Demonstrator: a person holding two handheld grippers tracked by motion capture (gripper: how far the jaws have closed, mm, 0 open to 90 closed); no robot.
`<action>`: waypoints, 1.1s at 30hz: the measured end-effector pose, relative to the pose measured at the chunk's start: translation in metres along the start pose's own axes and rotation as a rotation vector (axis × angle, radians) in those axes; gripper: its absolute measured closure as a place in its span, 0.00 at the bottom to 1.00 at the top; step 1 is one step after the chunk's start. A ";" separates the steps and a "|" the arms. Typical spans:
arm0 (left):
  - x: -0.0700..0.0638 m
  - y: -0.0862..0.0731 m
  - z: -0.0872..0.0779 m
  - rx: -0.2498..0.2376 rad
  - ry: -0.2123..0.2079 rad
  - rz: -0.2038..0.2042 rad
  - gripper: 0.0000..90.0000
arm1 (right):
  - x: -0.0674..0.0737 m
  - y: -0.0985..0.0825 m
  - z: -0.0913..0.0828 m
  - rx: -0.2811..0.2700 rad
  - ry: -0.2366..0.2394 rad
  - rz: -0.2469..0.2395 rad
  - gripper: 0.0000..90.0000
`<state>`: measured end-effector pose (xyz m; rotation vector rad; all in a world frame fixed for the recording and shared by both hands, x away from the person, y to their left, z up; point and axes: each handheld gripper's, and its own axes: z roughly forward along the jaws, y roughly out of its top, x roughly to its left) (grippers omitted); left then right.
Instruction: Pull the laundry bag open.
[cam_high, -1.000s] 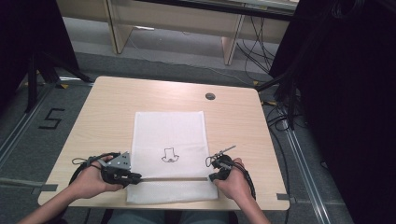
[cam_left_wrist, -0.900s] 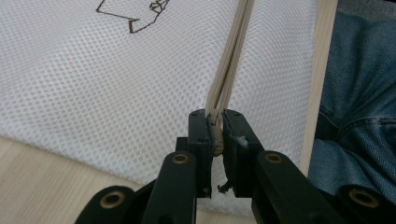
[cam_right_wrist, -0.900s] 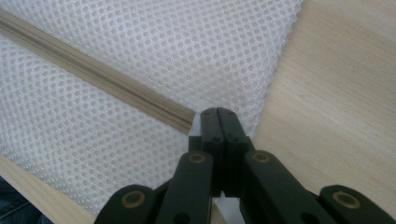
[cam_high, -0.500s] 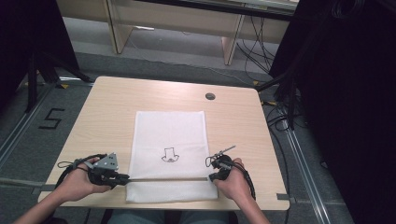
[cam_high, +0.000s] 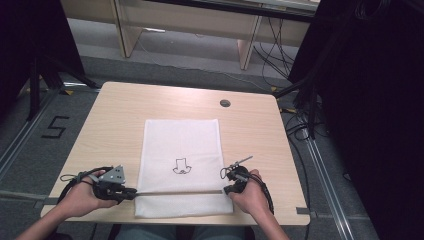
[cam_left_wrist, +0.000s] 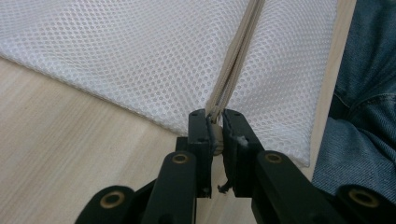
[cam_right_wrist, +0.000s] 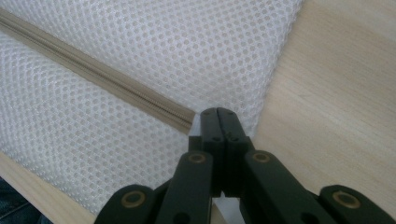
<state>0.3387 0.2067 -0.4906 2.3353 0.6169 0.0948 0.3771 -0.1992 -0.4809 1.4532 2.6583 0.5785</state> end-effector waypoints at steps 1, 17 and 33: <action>0.000 -0.001 0.001 0.003 0.001 0.017 0.91 | 0.000 0.000 0.000 -0.001 0.001 0.000 1.00; 0.002 -0.003 0.002 -0.033 0.014 -0.010 0.85 | 0.001 -0.002 -0.001 -0.009 0.004 0.003 0.99; 0.025 -0.003 -0.016 -0.279 0.200 -0.173 0.50 | 0.007 -0.005 -0.010 -0.109 -0.015 -0.042 0.79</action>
